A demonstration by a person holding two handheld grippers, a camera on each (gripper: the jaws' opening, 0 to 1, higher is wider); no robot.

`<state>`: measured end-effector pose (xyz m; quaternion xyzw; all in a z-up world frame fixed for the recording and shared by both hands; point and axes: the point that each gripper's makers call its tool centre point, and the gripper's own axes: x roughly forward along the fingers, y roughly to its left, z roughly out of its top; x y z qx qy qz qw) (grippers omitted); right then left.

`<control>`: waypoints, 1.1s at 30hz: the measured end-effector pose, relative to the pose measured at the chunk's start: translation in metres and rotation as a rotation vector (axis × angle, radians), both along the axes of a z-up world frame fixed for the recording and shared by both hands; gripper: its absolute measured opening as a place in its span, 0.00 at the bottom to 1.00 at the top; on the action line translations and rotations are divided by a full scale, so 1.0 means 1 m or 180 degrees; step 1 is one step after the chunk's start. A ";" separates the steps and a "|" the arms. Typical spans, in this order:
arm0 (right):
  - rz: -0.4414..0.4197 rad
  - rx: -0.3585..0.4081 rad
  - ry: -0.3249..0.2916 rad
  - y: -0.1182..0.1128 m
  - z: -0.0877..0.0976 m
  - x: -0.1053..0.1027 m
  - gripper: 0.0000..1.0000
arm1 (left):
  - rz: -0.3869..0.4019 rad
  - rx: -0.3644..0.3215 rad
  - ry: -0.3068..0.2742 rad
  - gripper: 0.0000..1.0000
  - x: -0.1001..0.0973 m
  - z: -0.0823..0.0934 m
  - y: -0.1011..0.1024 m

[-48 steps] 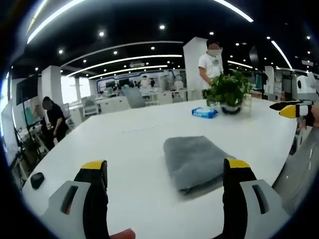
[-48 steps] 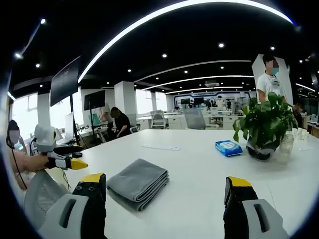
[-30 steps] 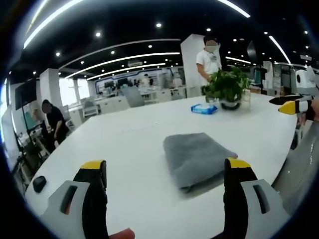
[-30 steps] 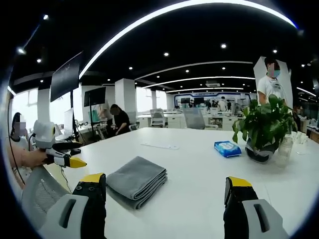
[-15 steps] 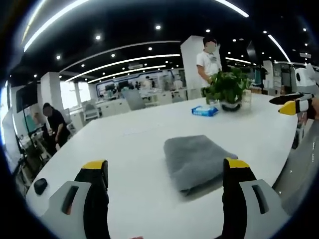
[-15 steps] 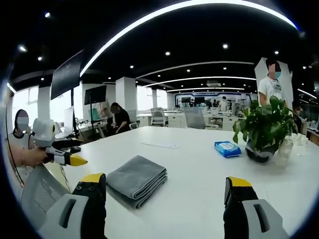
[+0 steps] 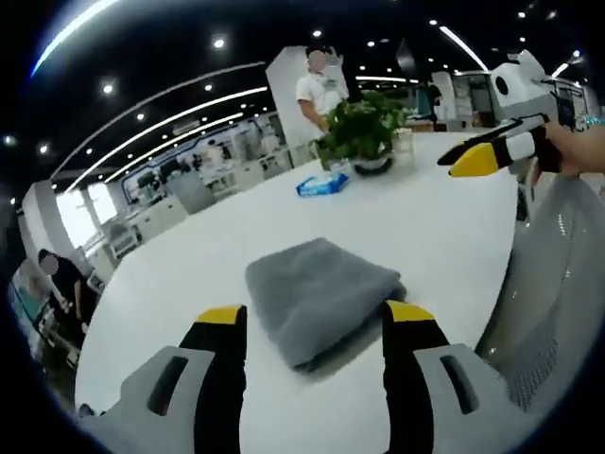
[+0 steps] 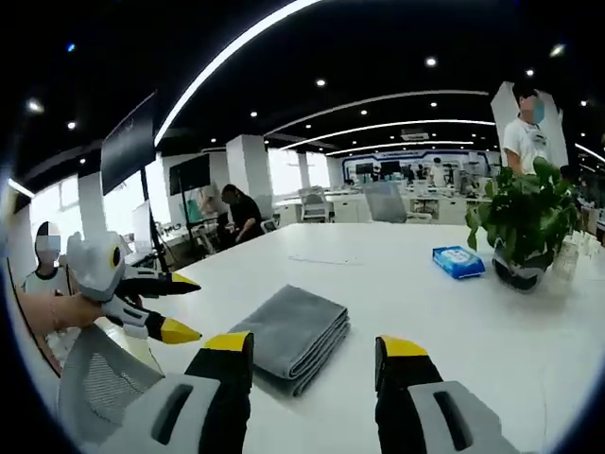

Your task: Open the folded towel by lifting each exposed corner and separating the folded layers until the towel lies flat within the target outline without major curled edges

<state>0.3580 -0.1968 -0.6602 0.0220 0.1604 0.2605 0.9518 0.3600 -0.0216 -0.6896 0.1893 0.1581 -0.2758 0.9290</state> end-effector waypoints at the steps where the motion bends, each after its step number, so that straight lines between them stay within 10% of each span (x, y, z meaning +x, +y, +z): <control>1: 0.0037 -0.0086 0.0005 0.005 -0.004 0.001 0.47 | -0.0079 0.0059 0.0023 0.54 0.003 -0.003 -0.006; 10: 0.0203 -0.0219 0.0211 0.014 -0.030 0.005 0.34 | -0.0513 0.0459 0.0241 0.32 0.019 -0.033 -0.038; 33: 0.0086 0.0102 0.0661 0.008 -0.054 0.007 0.34 | -0.1390 0.1750 0.0183 0.26 0.029 -0.103 -0.075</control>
